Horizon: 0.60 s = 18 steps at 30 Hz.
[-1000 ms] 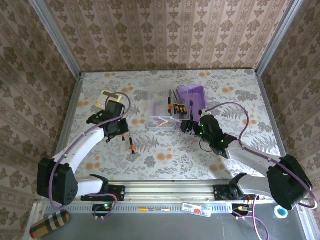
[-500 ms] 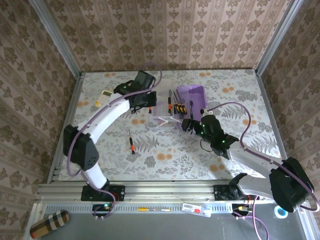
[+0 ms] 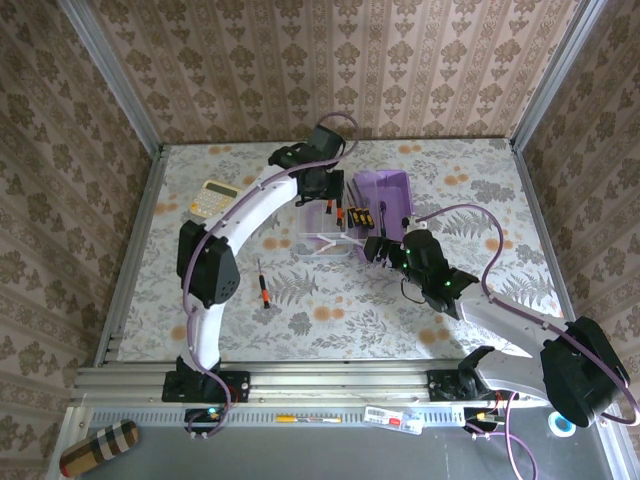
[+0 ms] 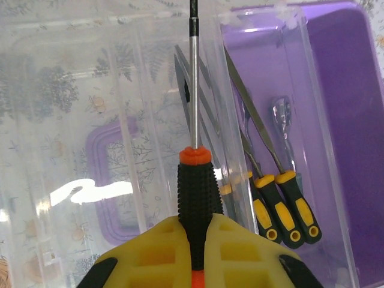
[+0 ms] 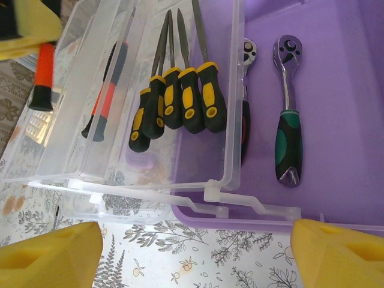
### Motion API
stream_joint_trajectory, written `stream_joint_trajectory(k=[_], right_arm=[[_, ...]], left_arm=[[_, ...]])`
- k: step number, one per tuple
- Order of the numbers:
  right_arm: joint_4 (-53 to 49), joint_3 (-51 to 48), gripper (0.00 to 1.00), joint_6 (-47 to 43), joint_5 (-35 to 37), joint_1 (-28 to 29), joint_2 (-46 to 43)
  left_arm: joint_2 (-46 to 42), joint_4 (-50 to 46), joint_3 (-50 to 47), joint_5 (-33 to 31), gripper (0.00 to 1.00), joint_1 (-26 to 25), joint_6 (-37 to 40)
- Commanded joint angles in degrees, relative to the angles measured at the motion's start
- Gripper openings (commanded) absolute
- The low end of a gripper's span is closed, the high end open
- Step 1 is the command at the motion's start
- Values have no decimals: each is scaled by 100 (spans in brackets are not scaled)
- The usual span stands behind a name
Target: Pack the tool kit
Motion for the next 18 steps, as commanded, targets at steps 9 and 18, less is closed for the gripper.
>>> stream_joint_trajectory(k=[9,18], right_arm=[[-160,39,83,-16,264,20,-144],[-187,41,83,-11,292,20,-153]], left_arm=[[356,-124,71,307,10,-58,-34],[422,46,-47,577,11,-63,-165]])
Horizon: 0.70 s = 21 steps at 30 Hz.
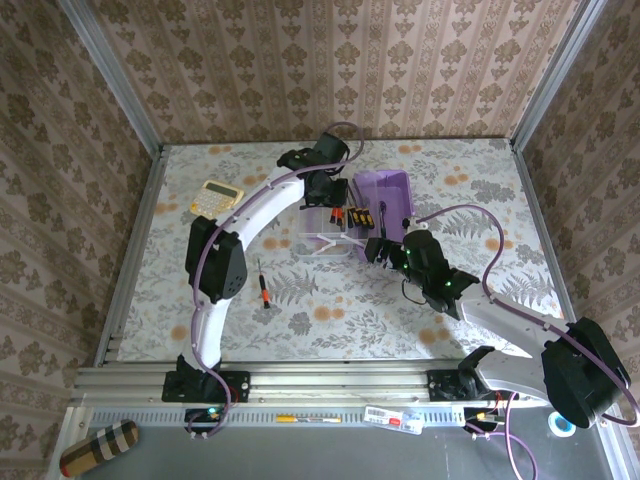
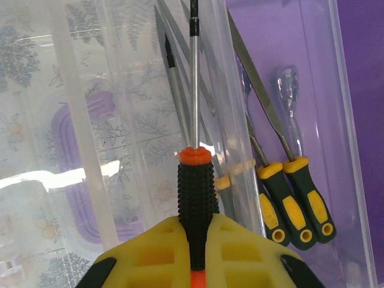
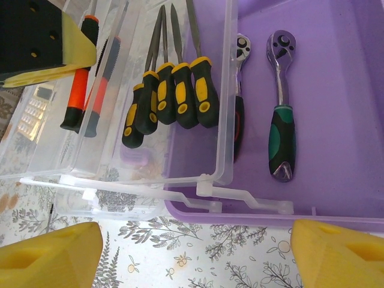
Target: Pack the tool kit
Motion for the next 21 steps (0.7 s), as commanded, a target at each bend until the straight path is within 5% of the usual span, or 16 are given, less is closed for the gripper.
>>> stream_joint_trajectory(k=[1,17,21], right_arm=[[-46,39,83,-7,249,22,-127],[-62,66,83,-16,227,22,-101],[-51,72,83,1,214,22,-67]], left_arm=[[80,96,-54,193,11,-48,-125],[-67,296,-302,170,12,16,-257],[-165,398,-435,234,19,46,-318]])
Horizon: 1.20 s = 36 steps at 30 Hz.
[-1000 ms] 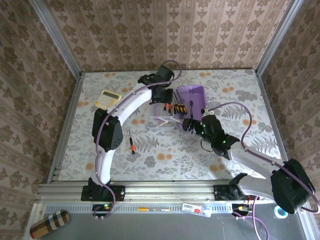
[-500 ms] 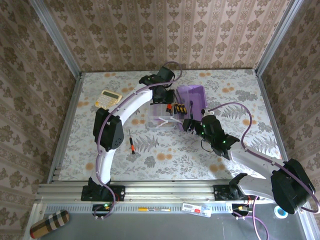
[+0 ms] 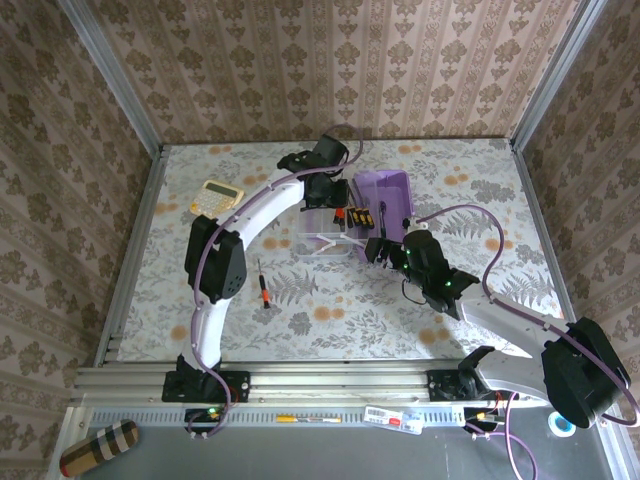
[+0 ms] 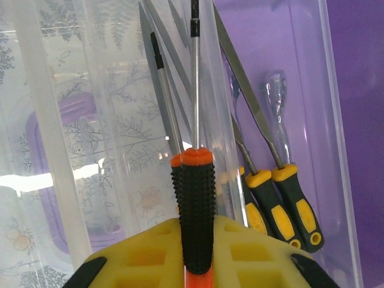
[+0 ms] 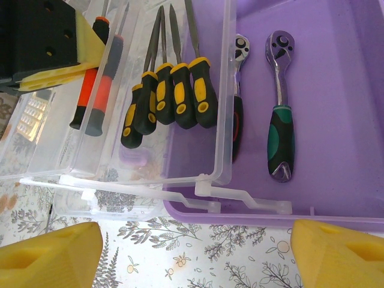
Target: Pack the tool kit
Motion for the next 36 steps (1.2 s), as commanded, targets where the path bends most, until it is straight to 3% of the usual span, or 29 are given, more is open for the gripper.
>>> stream_joint_trajectory(k=[1,16,36], right_arm=[[-53,75,83,2,189,22,-65],[-54,75,83,2,196,22,-56],[-27,75,83,20,152,16,-15]], left_arm=[[-122,-12,-146,36,21,33,-136],[-191,-10,-188,-5,37,31,-200],[-348,38,-344,-88,44,10,-253]])
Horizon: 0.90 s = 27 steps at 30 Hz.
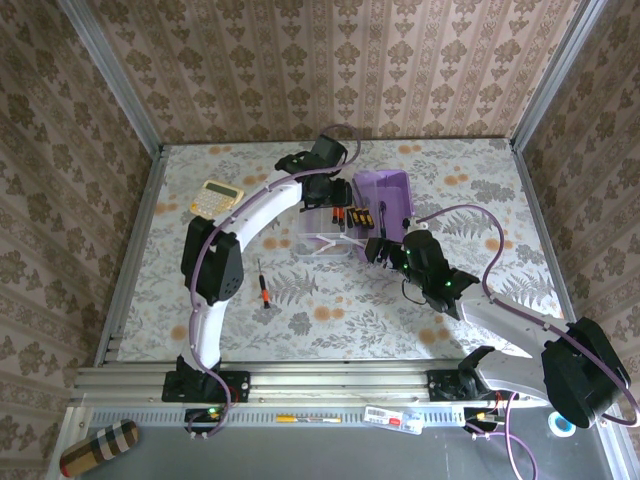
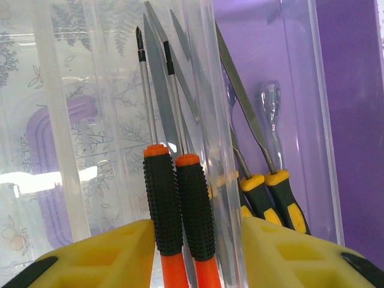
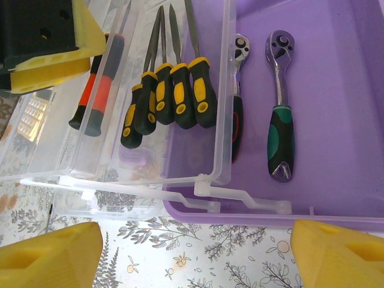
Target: Pack the tool kit
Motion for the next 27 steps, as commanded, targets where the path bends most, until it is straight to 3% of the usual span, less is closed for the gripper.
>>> stream_joint_trajectory(k=[1,11,17,20,27], right_arm=[[-33,76,83,17,171,21,-13],[-9,71,83,9,124,24,-32],[157,67,84,-51,-129,31,37],[367,57,84,-86,-452,40,108],[763,94,83,-323,-905,334,224]], left_arm=[[-147,-181,-119,-19,44,-16,-57],[-405,-530,195,-284,50,-17,234],[-1055,-759,151,-645,52,0,460],[-1743,-691,-761,-1049,53,16,409],[-4014,20,-4311,-1488,56,450,-460]])
